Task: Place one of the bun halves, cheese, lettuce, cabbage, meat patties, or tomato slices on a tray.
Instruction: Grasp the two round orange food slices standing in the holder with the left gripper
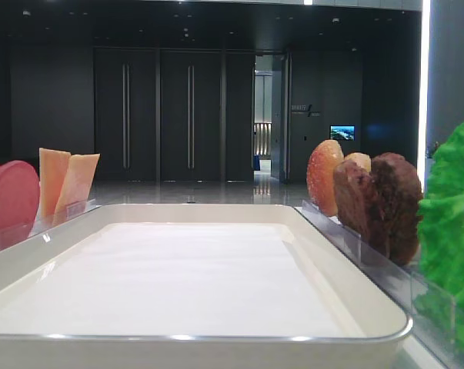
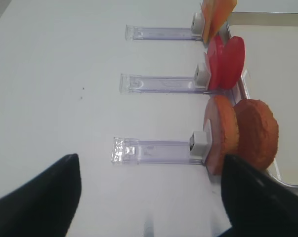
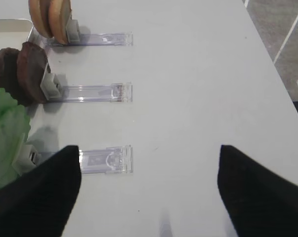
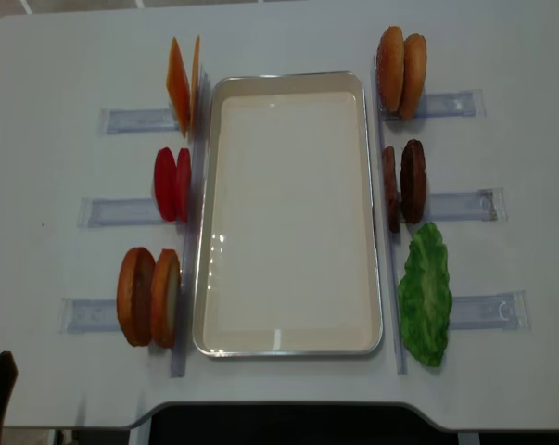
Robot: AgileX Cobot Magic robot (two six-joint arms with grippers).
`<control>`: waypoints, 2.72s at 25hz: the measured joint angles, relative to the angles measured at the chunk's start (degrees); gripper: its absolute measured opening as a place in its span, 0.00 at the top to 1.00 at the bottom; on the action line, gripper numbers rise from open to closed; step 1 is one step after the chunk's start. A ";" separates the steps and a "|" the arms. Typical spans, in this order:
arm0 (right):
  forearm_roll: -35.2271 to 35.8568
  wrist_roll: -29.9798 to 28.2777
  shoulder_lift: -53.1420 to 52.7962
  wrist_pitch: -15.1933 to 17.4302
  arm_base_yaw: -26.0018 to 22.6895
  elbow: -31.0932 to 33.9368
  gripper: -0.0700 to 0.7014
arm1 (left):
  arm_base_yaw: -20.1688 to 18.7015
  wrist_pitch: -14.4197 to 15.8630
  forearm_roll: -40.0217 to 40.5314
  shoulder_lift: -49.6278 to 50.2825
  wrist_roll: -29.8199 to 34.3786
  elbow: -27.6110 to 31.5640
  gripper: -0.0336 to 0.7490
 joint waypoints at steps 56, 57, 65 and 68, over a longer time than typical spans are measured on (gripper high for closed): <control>0.00 0.00 0.00 0.00 0.00 0.00 0.21 | -0.41 7.34 5.16 68.89 -1.90 -30.91 0.07; 0.00 0.00 0.00 0.00 0.00 0.00 0.21 | -1.17 7.34 5.46 68.50 -2.46 -30.91 0.07; 0.00 0.00 0.00 0.00 0.00 0.00 0.21 | -13.70 7.34 5.81 66.76 -12.13 -30.91 0.11; 0.00 0.00 0.00 0.00 0.00 0.00 0.21 | -18.75 7.34 5.81 66.76 -17.12 -30.91 0.11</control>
